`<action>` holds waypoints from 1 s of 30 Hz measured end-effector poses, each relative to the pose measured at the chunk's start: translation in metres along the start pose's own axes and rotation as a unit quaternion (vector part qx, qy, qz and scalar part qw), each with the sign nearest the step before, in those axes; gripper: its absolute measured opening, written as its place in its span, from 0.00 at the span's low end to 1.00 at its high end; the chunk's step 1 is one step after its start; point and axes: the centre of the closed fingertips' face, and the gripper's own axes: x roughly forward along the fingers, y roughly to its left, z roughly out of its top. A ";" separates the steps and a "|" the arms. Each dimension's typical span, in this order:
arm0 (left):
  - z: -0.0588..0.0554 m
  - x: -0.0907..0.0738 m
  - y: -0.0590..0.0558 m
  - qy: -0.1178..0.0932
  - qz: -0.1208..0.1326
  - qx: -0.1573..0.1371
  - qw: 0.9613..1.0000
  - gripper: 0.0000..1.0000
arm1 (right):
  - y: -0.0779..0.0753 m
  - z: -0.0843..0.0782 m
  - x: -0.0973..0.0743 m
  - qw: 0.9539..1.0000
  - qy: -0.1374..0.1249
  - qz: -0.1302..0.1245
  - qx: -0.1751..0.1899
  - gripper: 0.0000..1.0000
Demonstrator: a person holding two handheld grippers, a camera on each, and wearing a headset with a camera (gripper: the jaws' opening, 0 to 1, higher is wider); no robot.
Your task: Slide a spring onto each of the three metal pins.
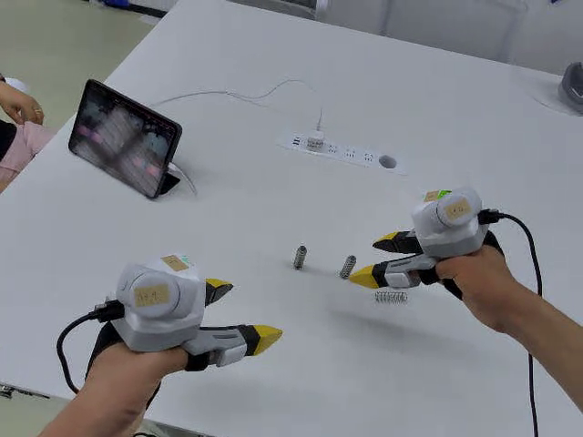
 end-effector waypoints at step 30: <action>0.014 0.011 -0.002 -0.008 0.010 0.003 1.000 0.63 | 0.021 -0.044 -0.040 0.993 -0.066 -0.020 0.094 0.65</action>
